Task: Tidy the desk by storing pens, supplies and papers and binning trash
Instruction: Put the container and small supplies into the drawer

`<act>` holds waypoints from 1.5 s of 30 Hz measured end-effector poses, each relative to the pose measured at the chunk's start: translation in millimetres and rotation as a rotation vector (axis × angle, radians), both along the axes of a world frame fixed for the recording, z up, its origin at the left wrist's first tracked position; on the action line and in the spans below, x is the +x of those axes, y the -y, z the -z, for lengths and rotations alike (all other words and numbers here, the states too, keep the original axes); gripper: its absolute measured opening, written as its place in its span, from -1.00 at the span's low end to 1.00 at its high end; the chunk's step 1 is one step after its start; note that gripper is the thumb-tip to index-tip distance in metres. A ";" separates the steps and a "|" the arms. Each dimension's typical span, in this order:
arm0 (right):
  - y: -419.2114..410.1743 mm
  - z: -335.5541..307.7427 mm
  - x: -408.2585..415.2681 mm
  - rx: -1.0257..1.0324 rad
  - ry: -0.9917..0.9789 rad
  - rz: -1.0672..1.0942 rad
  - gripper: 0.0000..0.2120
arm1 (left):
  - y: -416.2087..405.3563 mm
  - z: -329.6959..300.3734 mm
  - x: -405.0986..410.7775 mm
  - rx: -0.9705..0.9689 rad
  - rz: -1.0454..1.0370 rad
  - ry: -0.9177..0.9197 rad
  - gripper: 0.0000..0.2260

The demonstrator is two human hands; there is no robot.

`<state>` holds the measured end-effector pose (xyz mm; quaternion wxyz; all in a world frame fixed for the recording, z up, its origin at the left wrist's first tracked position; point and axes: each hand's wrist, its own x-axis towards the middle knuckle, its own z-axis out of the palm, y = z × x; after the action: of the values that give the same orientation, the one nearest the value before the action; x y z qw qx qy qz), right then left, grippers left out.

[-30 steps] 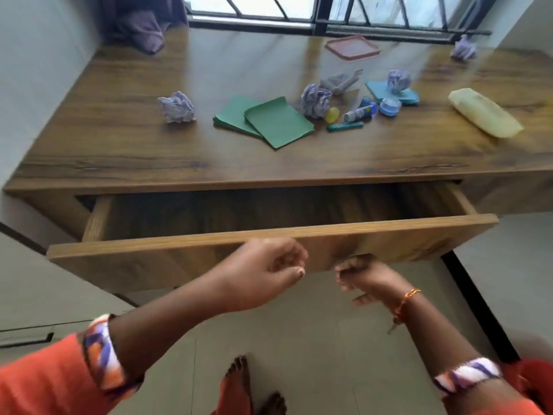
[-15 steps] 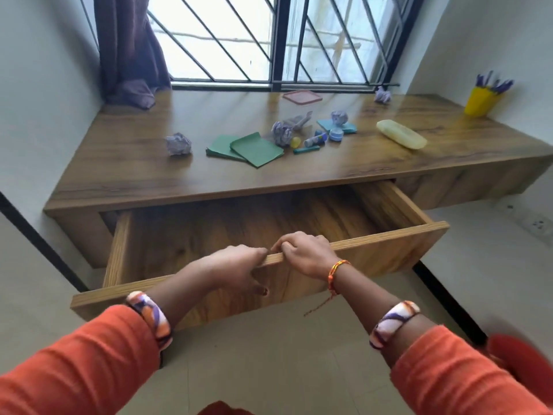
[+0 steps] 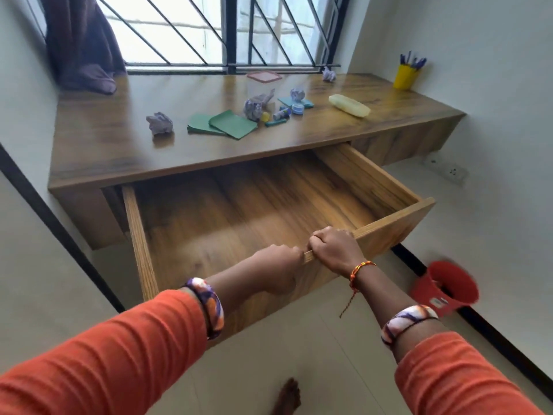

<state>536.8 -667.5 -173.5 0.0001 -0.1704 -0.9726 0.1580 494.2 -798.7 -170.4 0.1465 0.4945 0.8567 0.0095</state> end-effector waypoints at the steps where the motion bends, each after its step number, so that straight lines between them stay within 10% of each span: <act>1: 1.4 0.8 8.2 0.003 0.000 0.018 -0.66 | 1.4 0.1 9.3 0.014 0.010 -0.006 -0.70; 17: 9.9 -0.8 80.1 0.005 0.009 0.082 -0.69 | 7.2 -9.3 75.8 0.023 0.073 0.085 -0.62; 25: -24.6 -23.7 81.1 -0.333 0.271 -0.230 -0.75 | -32.5 -31.5 24.6 -0.409 -0.052 0.679 -0.57; 29: -73.2 -43.8 65.3 -0.434 0.473 -0.510 -0.77 | -88.2 -31.4 6.9 -0.636 0.035 0.568 -0.56; 45: -413.6 -70.8 -39.6 -0.144 0.032 -0.535 -0.80 | -366.4 -61.9 -141.9 0.160 -0.482 0.022 -0.48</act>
<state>497.2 -253.9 -102.7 -0.0691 0.0903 -0.9692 0.2183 352.3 -432.3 -108.4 0.1094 0.2859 0.9447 0.1174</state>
